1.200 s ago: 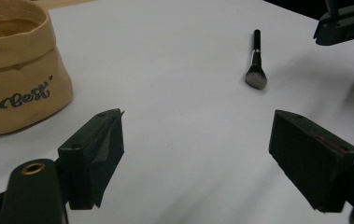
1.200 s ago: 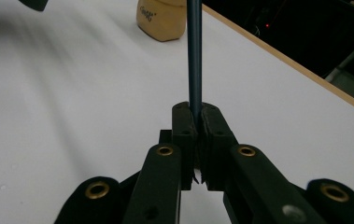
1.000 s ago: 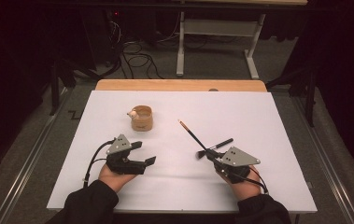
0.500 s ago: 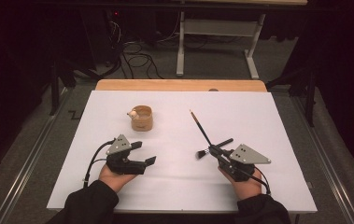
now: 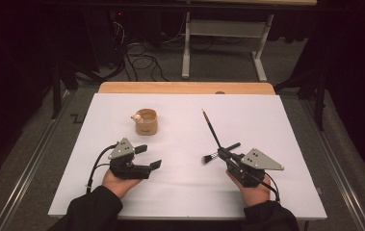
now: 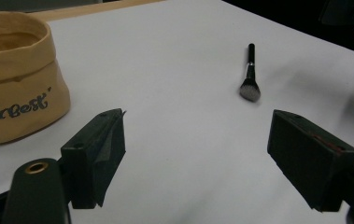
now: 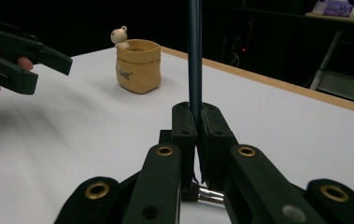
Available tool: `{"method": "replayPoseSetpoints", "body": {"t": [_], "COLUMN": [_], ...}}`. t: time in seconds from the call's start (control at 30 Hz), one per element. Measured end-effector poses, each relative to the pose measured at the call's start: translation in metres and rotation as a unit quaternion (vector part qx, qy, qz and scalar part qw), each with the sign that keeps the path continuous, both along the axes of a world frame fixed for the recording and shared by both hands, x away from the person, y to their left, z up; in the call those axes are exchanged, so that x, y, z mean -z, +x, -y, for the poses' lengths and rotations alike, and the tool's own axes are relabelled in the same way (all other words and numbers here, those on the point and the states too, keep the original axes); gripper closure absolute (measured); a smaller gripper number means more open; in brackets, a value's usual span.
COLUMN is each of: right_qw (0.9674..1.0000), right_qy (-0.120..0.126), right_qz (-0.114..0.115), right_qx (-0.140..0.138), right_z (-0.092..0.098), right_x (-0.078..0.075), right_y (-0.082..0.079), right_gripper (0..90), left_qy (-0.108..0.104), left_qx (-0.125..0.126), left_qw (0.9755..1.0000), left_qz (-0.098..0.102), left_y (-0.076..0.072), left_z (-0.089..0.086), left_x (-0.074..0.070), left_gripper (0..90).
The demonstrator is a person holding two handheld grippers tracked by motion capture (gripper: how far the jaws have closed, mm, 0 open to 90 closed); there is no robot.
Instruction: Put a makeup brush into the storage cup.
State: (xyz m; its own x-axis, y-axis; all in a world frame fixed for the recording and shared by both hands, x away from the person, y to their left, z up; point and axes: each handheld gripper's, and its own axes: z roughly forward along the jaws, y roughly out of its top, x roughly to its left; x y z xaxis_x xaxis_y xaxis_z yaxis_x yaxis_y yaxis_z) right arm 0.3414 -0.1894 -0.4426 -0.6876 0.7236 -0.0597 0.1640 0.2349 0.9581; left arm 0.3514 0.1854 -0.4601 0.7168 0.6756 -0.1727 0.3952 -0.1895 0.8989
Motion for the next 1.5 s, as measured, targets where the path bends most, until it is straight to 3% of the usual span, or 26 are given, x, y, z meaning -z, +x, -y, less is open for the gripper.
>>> {"method": "replayPoseSetpoints", "body": {"t": [0.5,0.63,0.73,0.83,1.1,1.2,1.33,1.5], "right_qw": [0.9996,0.9993,0.9992,0.9990,0.9986,0.9988,0.9989,0.9985], "right_qy": [-0.003,-0.005,-0.005,-0.005,-0.010,-0.011,-0.014,-0.018], "right_qz": [0.016,0.030,0.036,0.039,0.047,0.042,0.032,0.027], "right_qx": [-0.024,-0.022,-0.019,-0.019,-0.021,-0.025,-0.033,-0.044], "right_z": [-0.017,-0.025,-0.032,-0.038,-0.048,-0.049,-0.051,-0.055], "right_x": [-0.007,-0.015,-0.018,-0.020,-0.015,-0.010,-0.004,0.000], "right_y": [-0.002,0.000,0.003,0.006,0.005,0.003,0.001,-0.002], "right_gripper": [87.4,87.4,87.4,87.4,87.4,87.4,87.4,87.4], "left_qy": [-0.034,-0.051,-0.077,-0.069,-0.069,-0.084,-0.077,-0.098], "left_qx": [0.025,0.025,0.030,0.029,0.037,0.045,0.048,0.050], "left_qw": [0.9990,0.9980,0.9963,0.9965,0.9964,0.9951,0.9955,0.9938], "left_qz": [0.018,0.028,0.025,0.038,0.032,0.028,0.027,0.016], "left_y": [0.001,0.004,0.008,0.011,0.017,0.017,0.015,0.013], "left_z": [0.010,0.012,0.017,0.025,0.036,0.039,0.040,0.033], "left_x": [-0.038,-0.052,-0.061,-0.067,-0.066,-0.061,-0.057,-0.054], "left_gripper": [22.0,22.4,23.1,24.2,24.1,24.3,24.3,26.0]}}
